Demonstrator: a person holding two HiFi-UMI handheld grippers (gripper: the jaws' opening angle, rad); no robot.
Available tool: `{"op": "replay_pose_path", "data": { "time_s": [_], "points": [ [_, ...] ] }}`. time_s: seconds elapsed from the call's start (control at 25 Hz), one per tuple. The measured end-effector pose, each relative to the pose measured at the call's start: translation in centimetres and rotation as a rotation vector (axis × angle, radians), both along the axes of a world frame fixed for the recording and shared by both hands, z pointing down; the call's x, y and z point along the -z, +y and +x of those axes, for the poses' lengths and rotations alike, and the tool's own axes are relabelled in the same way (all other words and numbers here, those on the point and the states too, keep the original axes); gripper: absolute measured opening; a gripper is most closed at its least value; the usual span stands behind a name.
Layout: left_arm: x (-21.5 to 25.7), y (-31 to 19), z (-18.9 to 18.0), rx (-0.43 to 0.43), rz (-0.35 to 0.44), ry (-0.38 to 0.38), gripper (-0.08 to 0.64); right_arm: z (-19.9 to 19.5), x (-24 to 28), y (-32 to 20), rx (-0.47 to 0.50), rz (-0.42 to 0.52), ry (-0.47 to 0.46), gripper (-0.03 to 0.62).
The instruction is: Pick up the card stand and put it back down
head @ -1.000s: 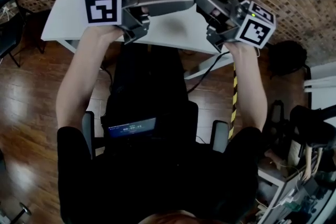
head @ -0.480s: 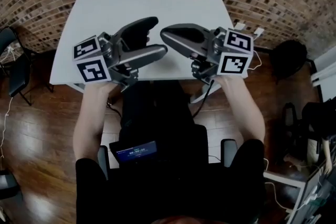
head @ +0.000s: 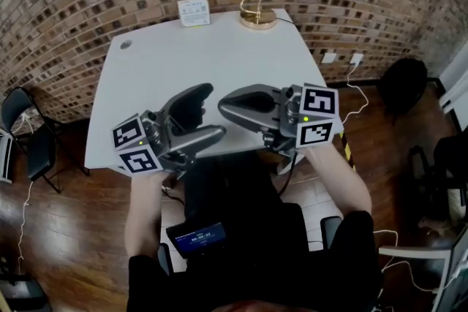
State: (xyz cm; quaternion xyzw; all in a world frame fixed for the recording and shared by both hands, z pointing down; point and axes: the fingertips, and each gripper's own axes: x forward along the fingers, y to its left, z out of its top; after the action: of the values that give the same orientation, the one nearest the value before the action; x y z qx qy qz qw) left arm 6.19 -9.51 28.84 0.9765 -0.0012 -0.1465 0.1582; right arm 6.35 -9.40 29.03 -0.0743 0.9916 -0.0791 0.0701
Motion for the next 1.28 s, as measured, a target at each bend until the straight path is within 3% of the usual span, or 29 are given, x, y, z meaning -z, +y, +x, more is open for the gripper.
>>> {"op": "replay_pose_path", "data": {
  "time_s": [0.6,1.28],
  "points": [
    [-1.0,-0.8,0.2,-0.01,-0.028,0.034,0.443,0.2,-0.5,-0.2,0.015,0.033,-0.037,0.023],
    [-0.5,0.0,0.7,-0.023,0.041,0.026,0.443,0.4,0.1,0.7,0.005,0.079,-0.075,0.02]
  ]
}}
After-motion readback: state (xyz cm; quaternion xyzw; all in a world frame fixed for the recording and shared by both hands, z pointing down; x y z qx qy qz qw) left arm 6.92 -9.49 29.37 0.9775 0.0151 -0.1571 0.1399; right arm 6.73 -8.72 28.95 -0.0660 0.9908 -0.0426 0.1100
